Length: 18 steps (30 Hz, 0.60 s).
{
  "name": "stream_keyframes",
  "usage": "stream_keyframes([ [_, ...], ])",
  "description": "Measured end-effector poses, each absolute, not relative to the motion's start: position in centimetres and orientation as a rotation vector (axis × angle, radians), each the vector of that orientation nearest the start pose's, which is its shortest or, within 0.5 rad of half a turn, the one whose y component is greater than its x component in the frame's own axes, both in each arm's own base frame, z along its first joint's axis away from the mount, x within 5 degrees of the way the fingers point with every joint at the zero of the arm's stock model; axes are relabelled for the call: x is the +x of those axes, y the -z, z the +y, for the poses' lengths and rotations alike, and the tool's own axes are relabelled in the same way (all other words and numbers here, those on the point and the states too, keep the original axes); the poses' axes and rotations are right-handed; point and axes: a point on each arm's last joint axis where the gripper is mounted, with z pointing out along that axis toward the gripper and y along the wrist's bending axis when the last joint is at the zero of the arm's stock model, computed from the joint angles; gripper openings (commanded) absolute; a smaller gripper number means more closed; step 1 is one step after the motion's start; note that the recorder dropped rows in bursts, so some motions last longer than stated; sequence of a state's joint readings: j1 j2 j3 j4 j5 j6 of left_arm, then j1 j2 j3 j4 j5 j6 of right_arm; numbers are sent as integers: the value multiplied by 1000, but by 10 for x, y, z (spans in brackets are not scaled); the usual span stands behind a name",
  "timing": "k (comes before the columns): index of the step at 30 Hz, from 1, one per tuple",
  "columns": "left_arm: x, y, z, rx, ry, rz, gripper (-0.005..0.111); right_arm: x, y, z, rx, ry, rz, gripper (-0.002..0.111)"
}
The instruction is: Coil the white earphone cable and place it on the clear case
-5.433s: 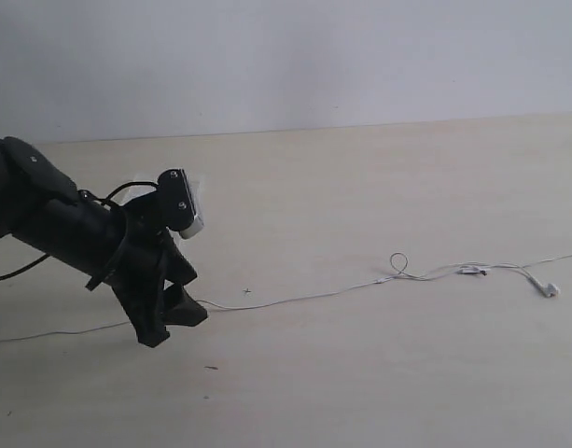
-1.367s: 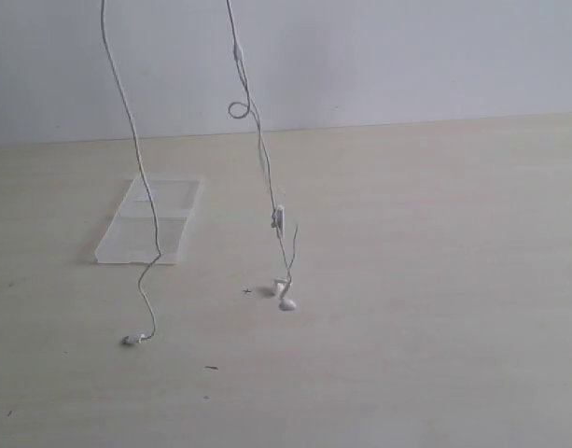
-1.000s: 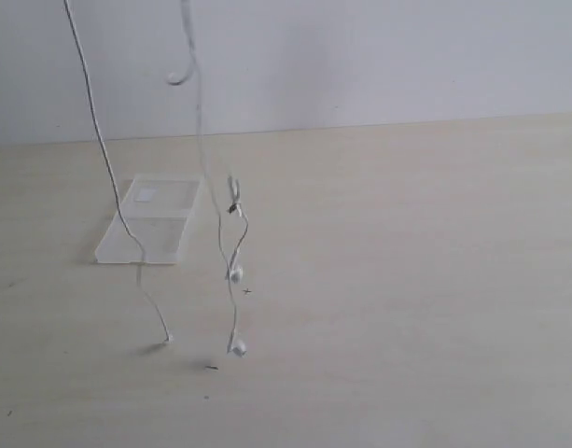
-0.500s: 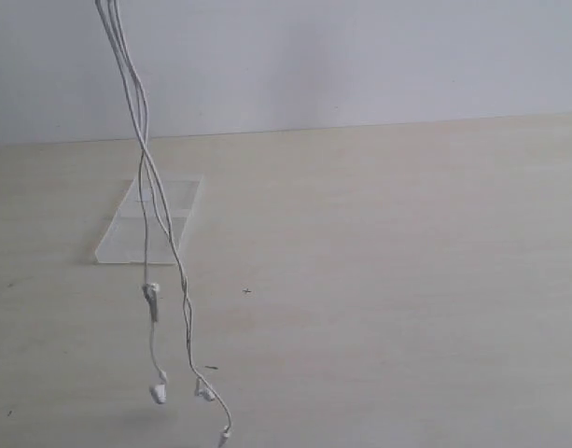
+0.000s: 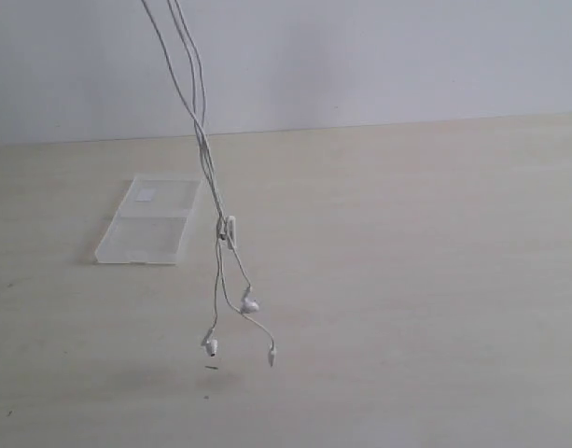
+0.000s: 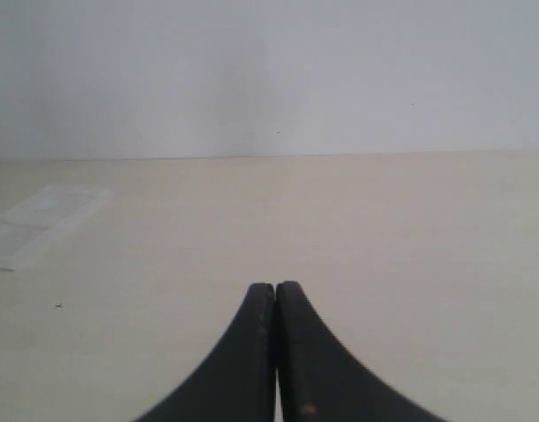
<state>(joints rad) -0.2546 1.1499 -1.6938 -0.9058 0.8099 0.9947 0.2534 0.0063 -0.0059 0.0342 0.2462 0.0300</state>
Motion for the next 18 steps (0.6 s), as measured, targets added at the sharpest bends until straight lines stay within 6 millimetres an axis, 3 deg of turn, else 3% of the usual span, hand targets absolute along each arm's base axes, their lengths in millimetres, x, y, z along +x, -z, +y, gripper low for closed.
stream_keyframes([
  [14, 154, -569, -95, 868, 442, 1274, 0, 54, -193, 15, -171, -241, 1723, 0],
  [18, 153, -569, -95, 870, 442, 1273, 0, 55, -203, 16, -53, -365, 1624, 0],
])
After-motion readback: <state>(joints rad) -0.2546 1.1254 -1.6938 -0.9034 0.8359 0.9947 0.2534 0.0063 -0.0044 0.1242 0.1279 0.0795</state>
